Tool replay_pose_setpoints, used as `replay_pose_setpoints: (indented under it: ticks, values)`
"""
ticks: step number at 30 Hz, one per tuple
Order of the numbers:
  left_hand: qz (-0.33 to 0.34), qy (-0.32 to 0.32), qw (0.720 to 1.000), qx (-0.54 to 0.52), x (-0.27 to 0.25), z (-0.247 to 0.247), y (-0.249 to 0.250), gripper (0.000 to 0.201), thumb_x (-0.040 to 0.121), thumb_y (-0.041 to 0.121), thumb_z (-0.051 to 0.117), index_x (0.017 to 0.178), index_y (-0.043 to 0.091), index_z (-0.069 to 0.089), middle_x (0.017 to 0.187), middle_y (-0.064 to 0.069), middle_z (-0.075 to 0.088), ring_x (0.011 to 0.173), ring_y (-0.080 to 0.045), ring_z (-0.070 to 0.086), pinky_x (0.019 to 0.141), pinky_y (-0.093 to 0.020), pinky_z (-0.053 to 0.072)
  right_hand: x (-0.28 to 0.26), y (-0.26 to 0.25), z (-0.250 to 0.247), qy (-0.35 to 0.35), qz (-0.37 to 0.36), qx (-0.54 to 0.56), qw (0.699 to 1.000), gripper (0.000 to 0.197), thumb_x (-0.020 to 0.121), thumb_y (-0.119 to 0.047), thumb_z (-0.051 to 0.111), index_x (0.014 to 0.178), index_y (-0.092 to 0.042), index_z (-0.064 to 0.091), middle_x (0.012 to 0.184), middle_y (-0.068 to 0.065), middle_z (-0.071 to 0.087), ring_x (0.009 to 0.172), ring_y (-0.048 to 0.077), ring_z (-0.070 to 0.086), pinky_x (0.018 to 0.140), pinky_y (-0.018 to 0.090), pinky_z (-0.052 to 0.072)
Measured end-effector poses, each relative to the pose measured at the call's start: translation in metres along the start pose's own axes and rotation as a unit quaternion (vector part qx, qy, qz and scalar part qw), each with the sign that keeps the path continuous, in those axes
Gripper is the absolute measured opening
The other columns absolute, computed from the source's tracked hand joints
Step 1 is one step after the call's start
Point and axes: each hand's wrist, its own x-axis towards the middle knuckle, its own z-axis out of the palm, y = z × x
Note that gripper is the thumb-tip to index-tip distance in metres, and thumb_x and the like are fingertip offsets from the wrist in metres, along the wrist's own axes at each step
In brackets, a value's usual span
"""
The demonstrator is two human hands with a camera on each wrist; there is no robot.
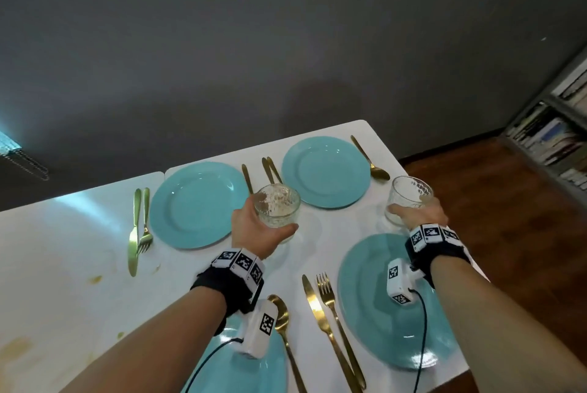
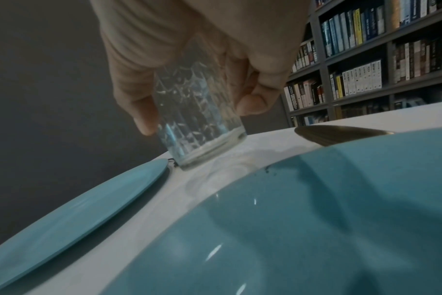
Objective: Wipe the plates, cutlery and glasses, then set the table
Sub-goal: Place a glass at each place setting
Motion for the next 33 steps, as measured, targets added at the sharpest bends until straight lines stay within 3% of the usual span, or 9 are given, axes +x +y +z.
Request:
replay_pose_setpoints:
  ticks: [3,9,12,15,18,20,25,28,33]
  values:
    - [-0.003,-0.003,1.000,-0.004,0.001,0.010,0.006,0.085,0.050,0.035,0.090,0.123,0.015,0.052,0.112,-0.006,0.062,0.106,-0.022,0.058,0.084,-0.026,0.048,0.008,0.003,0.003,-0.003,0.007,0.000,1.000,0.085,0.062,-0.023,0.085,0.135,-0.016,0.041,0.136,0.013,0.049,0.123,0.032,0.049,0.103,0.038,0.042]
    - [-0.009,-0.034,0.998,-0.042,-0.004,0.028,0.012,0.078,0.054,0.020,0.090,0.122,0.008,0.054,0.107,0.001,0.063,0.093,-0.009,0.055,0.078,-0.018,0.042,0.015,0.012,0.011,-0.004,0.011,0.009,1.000,0.087,0.058,-0.027,0.086,0.133,-0.019,0.043,0.134,0.011,0.050,0.123,0.032,0.049,0.104,0.040,0.043]
    - [-0.019,-0.052,0.998,-0.028,-0.004,0.038,0.007,0.082,0.051,0.027,0.091,0.123,0.014,0.053,0.110,0.005,0.061,0.101,-0.011,0.056,0.085,-0.022,0.046,0.018,0.015,0.012,-0.003,0.012,0.024,1.000,0.088,0.057,-0.026,0.086,0.134,-0.020,0.042,0.134,0.010,0.051,0.123,0.031,0.049,0.104,0.040,0.042]
    - [-0.027,-0.065,0.997,-0.016,-0.003,0.047,0.004,0.087,0.045,0.038,0.090,0.122,0.020,0.052,0.114,0.000,0.063,0.109,-0.019,0.058,0.094,-0.037,0.051,0.019,0.017,0.010,-0.007,0.017,0.036,0.999,0.093,0.058,-0.023,0.087,0.138,-0.019,0.038,0.137,0.008,0.049,0.126,0.031,0.047,0.106,0.039,0.040]
    - [-0.027,-0.074,0.997,-0.017,-0.002,0.055,0.004,0.085,0.049,0.032,0.090,0.124,0.018,0.052,0.115,0.001,0.063,0.108,-0.017,0.058,0.092,-0.029,0.049,0.018,0.020,0.009,-0.010,0.024,0.036,0.999,0.101,0.053,-0.027,0.090,0.138,-0.017,0.036,0.139,0.009,0.048,0.127,0.031,0.045,0.106,0.039,0.040]
    - [-0.027,-0.080,0.996,-0.016,-0.002,0.060,0.006,0.087,0.049,0.033,0.090,0.125,0.019,0.051,0.117,0.000,0.062,0.109,-0.017,0.058,0.093,-0.030,0.049,0.017,0.020,0.008,-0.009,0.026,0.039,0.999,0.105,0.052,-0.027,0.091,0.140,-0.017,0.034,0.138,0.010,0.048,0.127,0.032,0.046,0.105,0.039,0.040]
    - [-0.034,-0.105,0.994,-0.004,-0.001,0.076,0.007,0.093,0.050,0.037,0.089,0.131,0.025,0.045,0.121,-0.003,0.057,0.113,-0.020,0.055,0.097,-0.030,0.046,0.013,0.016,0.002,-0.010,0.052,0.018,0.998,0.112,0.062,-0.014,0.086,0.148,-0.019,0.014,0.143,0.017,0.041,0.129,0.036,0.043,0.103,0.043,0.040]
    - [-0.034,-0.113,0.993,0.004,-0.002,0.086,0.008,0.093,0.050,0.035,0.090,0.131,0.025,0.045,0.123,-0.003,0.058,0.117,-0.020,0.052,0.100,-0.031,0.045,0.010,0.015,0.000,0.002,0.053,0.012,0.999,0.111,0.065,-0.007,0.082,0.149,-0.020,0.011,0.145,0.016,0.039,0.131,0.036,0.041,0.105,0.046,0.040]
    - [-0.034,-0.118,0.992,0.007,-0.005,0.097,0.013,0.092,0.052,0.029,0.090,0.132,0.021,0.045,0.125,-0.002,0.059,0.118,-0.020,0.053,0.098,-0.027,0.043,0.005,0.018,-0.003,0.002,0.053,0.002,0.999,0.102,0.071,-0.004,0.077,0.149,-0.016,0.013,0.145,0.018,0.038,0.133,0.035,0.039,0.104,0.042,0.038]
